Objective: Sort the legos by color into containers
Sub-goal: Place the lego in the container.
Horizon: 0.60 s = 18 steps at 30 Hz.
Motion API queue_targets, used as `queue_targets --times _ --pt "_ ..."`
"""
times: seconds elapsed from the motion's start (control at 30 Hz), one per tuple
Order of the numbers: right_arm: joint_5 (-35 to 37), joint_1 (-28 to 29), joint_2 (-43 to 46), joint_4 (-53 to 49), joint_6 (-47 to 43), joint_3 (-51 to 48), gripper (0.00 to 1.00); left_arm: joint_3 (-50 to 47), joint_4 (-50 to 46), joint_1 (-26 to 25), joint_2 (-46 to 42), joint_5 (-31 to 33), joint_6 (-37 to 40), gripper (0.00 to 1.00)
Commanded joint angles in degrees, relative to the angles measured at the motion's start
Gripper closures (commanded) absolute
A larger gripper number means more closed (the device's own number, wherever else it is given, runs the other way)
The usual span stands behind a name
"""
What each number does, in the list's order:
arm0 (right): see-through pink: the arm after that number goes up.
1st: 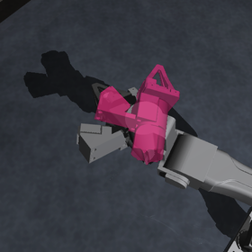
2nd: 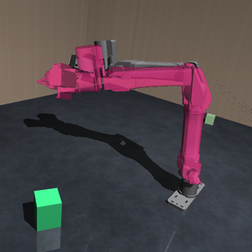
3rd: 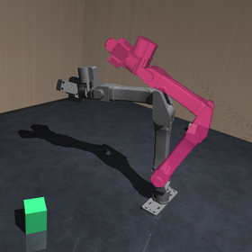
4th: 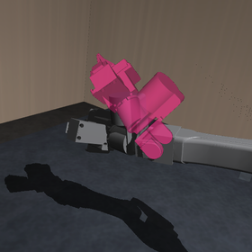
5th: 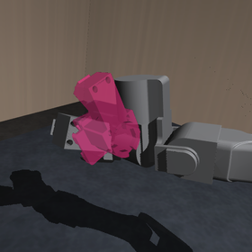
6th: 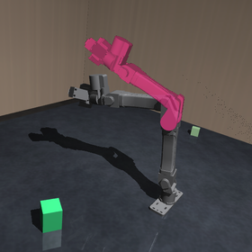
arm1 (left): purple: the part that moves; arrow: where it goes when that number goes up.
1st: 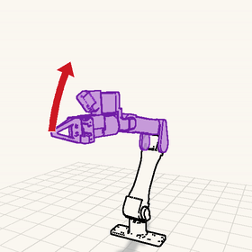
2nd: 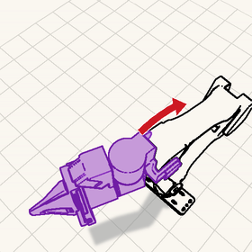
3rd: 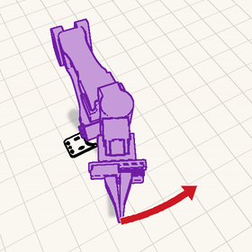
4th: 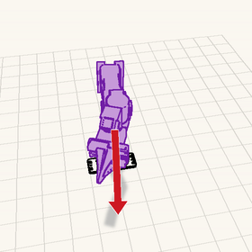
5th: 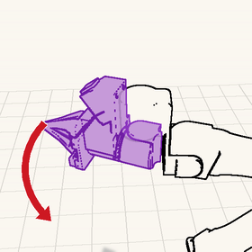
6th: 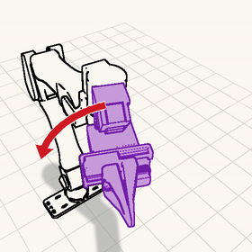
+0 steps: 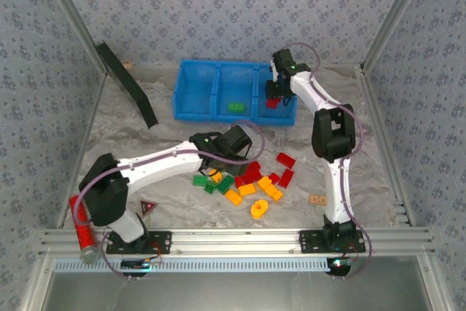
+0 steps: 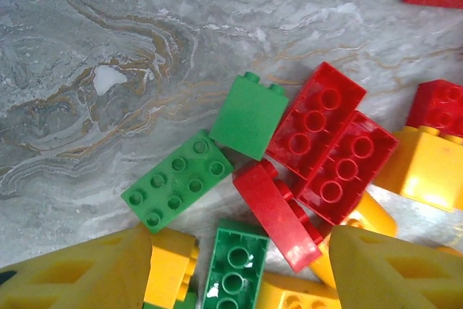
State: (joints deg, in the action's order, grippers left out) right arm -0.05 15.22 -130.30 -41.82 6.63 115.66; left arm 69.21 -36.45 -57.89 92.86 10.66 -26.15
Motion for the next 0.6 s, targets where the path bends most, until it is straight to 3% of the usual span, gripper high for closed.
queue_targets --times 0.0,0.17,0.57 --pt "-1.5 -0.4 -0.7 -0.9 0.1 0.6 0.59 3.2 1.2 -0.2 3.1 2.9 2.2 0.34" --pt "-2.0 -0.6 0.1 -0.6 0.0 -0.3 0.53 6.0 2.3 -0.2 7.8 3.5 5.0 0.34" --pt "-3.6 -0.2 9.6 1.5 0.2 -7.7 0.52 7.7 3.6 0.6 14.3 3.8 6.7 0.33"
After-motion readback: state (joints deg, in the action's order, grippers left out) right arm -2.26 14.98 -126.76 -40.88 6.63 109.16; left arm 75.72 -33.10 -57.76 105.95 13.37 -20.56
